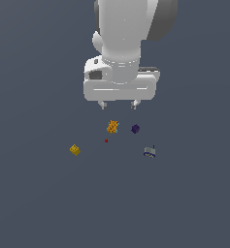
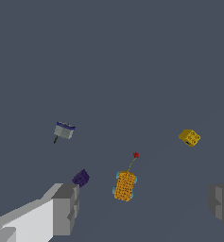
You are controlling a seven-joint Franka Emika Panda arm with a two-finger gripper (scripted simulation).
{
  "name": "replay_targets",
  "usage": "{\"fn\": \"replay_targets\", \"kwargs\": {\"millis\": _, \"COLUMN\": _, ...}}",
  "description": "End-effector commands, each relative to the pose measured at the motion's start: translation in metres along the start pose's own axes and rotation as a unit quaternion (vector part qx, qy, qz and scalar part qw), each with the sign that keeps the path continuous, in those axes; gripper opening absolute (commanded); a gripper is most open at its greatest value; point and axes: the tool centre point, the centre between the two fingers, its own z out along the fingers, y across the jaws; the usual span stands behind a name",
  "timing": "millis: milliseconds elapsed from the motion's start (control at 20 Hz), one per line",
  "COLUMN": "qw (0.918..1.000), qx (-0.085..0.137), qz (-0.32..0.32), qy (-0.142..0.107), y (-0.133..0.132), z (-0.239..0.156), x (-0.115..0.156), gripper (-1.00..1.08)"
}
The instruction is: Pick up a designated object from a clutter of objects.
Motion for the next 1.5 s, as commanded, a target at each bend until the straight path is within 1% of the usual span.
{"fn": "replay_targets", "kwargs": {"millis": 0, "qw": 1.0, "qx": 0.0, "qz": 0.0, "qy": 0.0, "y": 0.0, "z": 0.0, "x": 0.0, "gripper": 1.0}}
{"fn": "replay_targets", "kwargs": {"millis": 150, "qw": 1.0, "qx": 0.001, "qz": 0.005, "qy": 0.001, "y": 0.003, "z": 0.0, "x": 0.001, "gripper": 1.0}}
{"fn": "replay_targets", "kwargs": {"millis": 450, "qw": 0.9995, "qx": 0.004, "qz": 0.031, "qy": 0.007, "y": 0.018, "z": 0.001, "x": 0.008, "gripper": 1.0}}
{"fn": "replay_targets", "kwargs": {"millis": 800, "qw": 0.9995, "qx": 0.004, "qz": 0.032, "qy": 0.007, "y": 0.017, "z": 0.002, "x": 0.008, "gripper": 1.0}}
{"fn": "replay_targets", "kwargs": {"millis": 1150, "qw": 0.999, "qx": 0.001, "qz": 0.043, "qy": 0.006, "y": 0.003, "z": 0.023, "x": 0.015, "gripper": 1.0}}
{"fn": "replay_targets", "kwargs": {"millis": 1450, "qw": 0.998, "qx": -0.002, "qz": 0.063, "qy": 0.005, "y": -0.023, "z": 0.059, "x": 0.025, "gripper": 1.0}}
